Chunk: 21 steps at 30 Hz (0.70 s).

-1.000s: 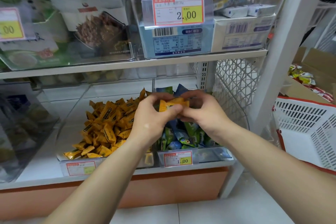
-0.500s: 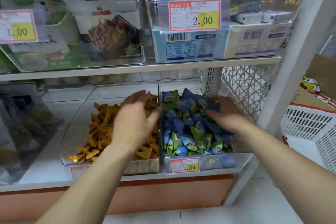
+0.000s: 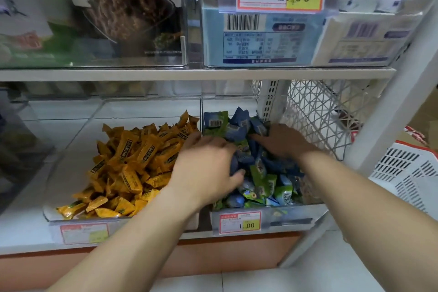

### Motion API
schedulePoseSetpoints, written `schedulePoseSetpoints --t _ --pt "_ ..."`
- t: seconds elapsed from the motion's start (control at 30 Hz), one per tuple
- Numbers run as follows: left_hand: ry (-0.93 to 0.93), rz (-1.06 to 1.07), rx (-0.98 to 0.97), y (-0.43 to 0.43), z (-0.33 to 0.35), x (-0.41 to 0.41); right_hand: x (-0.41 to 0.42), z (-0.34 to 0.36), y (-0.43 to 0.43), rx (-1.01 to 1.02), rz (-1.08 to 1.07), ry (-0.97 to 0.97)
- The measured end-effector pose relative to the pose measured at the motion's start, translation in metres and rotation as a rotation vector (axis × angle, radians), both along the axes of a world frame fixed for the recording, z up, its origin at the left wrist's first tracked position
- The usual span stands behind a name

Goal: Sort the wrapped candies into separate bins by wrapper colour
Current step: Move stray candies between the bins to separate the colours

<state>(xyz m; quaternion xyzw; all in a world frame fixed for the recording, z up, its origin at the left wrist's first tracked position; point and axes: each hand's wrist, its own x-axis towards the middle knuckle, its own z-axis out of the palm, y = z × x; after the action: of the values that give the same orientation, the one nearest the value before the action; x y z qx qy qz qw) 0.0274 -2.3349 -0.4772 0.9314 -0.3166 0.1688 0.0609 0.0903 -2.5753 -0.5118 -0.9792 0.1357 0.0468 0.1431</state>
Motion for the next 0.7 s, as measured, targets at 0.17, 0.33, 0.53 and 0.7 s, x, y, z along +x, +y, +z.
schedulePoseSetpoints --t 0.17,0.33,0.53,0.7 --pt "0.165 -0.041 -0.12 0.009 -0.006 0.012 -0.004 -0.013 -0.002 0.267 0.012 0.04" --pt "0.195 -0.032 -0.22 0.006 -0.01 0.011 -0.007 -0.023 -0.004 0.482 -0.075 0.008" --pt "0.173 -0.017 -0.282 0.004 -0.011 0.009 -0.028 -0.007 0.002 0.636 -0.103 -0.093" --pt "0.186 -0.016 -0.318 0.004 -0.009 0.007 -0.053 0.023 0.012 0.793 -0.111 -0.189"
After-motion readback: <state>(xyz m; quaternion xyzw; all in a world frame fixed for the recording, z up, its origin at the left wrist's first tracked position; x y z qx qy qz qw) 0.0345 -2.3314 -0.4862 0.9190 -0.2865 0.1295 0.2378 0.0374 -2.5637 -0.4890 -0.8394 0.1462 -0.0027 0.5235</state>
